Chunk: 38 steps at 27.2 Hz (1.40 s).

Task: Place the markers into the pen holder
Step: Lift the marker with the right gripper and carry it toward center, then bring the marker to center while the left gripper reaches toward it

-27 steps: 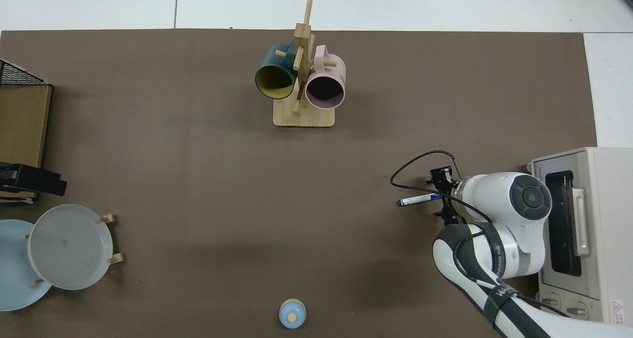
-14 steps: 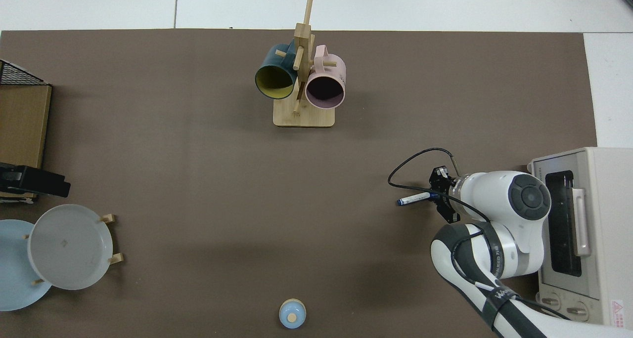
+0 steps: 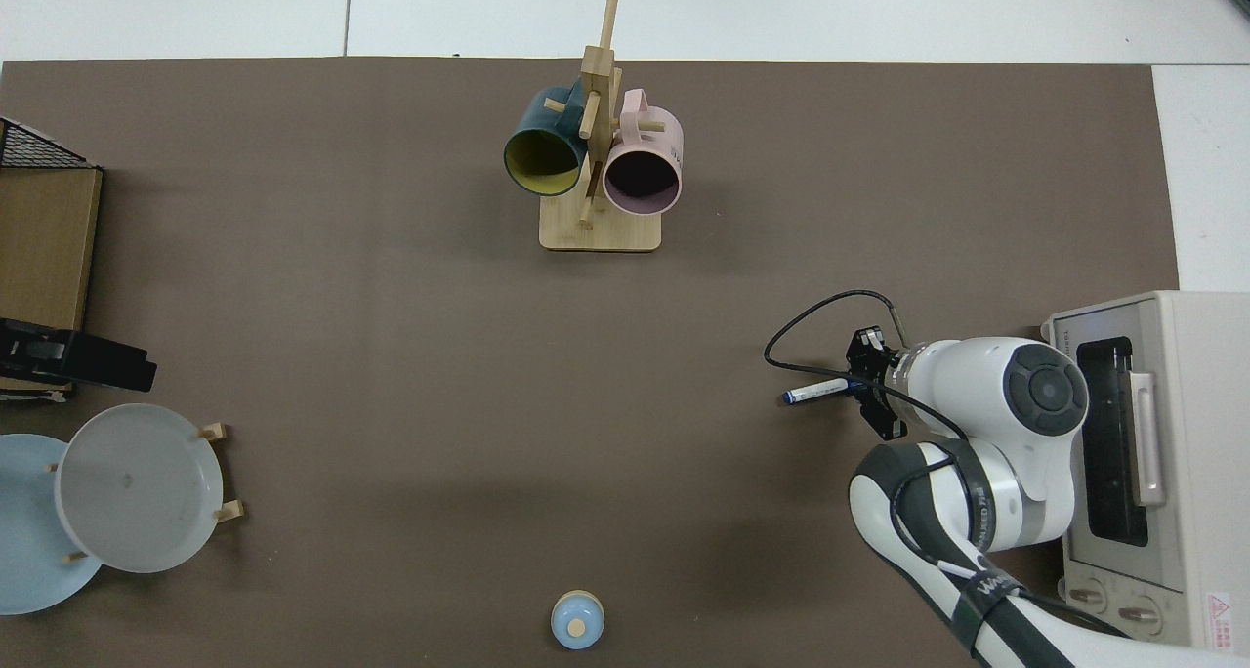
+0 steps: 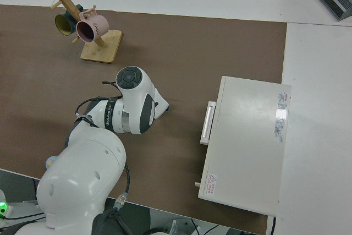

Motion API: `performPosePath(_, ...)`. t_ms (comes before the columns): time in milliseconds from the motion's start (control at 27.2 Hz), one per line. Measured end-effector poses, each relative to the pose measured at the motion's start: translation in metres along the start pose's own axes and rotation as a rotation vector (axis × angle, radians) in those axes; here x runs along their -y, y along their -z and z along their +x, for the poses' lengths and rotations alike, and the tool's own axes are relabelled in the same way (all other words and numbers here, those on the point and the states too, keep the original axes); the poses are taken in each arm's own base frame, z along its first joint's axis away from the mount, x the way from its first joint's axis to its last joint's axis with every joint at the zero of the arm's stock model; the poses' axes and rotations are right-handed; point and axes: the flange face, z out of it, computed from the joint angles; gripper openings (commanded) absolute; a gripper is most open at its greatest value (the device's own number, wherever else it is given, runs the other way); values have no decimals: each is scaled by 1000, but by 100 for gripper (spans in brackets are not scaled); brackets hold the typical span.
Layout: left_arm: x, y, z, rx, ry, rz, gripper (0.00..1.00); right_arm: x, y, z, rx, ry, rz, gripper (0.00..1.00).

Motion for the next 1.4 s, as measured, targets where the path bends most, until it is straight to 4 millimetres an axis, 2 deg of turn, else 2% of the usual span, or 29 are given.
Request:
performPosePath(110,-3,0,0,0,-6,1,100,7,18,-2,3,5,-15,0)
performPosePath(184,-3,0,0,0,-7,1,100,13,37,-5,4,10,-19,0)
performPosePath(552,-11,0,1,-5,-21,-27,100,49,162,-24,13,48,-22,0)
performPosePath(699,-27,0,3,-4,-62,-32,100,59,205,-35,22,69,-40,0)
performPosePath(772,-40,0,4,-3,-110,-30,100,63,223,-51,30,96,-44,0)
performPosePath(846,-50,-1,5,-3,-160,-27,100,64,232,-73,36,111,-43,0)
performPosePath(993,-57,-1,5,-4,-251,-29,100,62,236,-118,42,115,-37,0)
performPosePath(1140,-59,0,5,-12,-346,-55,100,59,238,-151,47,123,-35,0)
performPosePath(1398,-70,1,6,-55,-617,-135,97,50,246,-210,100,64,-27,0)
